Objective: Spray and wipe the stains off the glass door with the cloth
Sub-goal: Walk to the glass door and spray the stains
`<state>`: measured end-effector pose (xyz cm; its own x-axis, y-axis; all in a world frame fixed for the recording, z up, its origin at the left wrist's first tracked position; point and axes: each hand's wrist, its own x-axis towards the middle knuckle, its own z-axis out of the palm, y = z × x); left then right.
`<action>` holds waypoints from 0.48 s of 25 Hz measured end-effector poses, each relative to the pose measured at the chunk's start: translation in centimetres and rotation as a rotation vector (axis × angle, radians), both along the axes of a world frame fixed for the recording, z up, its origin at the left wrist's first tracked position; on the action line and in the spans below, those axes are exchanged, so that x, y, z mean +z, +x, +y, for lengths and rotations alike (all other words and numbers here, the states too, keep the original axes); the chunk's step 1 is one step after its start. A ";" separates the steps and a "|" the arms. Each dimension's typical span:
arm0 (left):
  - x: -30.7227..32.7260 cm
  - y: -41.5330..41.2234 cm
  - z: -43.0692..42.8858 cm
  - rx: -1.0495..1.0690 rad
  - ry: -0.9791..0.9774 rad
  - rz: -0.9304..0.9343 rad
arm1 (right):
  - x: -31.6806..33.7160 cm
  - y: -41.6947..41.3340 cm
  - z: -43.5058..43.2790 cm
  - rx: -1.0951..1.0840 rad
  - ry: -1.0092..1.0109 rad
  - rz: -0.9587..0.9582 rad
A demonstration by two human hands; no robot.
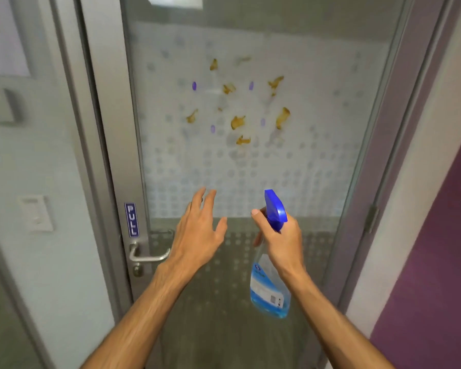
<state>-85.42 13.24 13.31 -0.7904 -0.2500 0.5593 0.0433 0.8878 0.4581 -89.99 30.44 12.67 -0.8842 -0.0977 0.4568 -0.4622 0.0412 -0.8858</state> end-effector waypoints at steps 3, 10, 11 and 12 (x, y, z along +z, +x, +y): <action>3.5 -2.2 -0.9 0.036 -0.031 0.058 | 3.4 -2.7 -1.7 -0.013 -0.002 0.060; 8.1 -5.0 -3.4 0.055 -0.095 0.119 | 8.5 -6.5 -7.0 -0.101 -0.022 0.095; 8.5 -5.3 -4.0 0.057 -0.102 0.122 | 8.8 -7.0 -7.8 -0.092 -0.027 0.104; 8.9 -5.5 -4.7 0.061 -0.111 0.125 | 9.0 -7.3 -8.6 -0.084 -0.037 0.109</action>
<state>-90.92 8.59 22.19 -0.6981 -0.2266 0.6792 0.0388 0.9352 0.3519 -97.32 21.86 21.67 -0.8333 -0.0064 0.5528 -0.5524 0.0523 -0.8320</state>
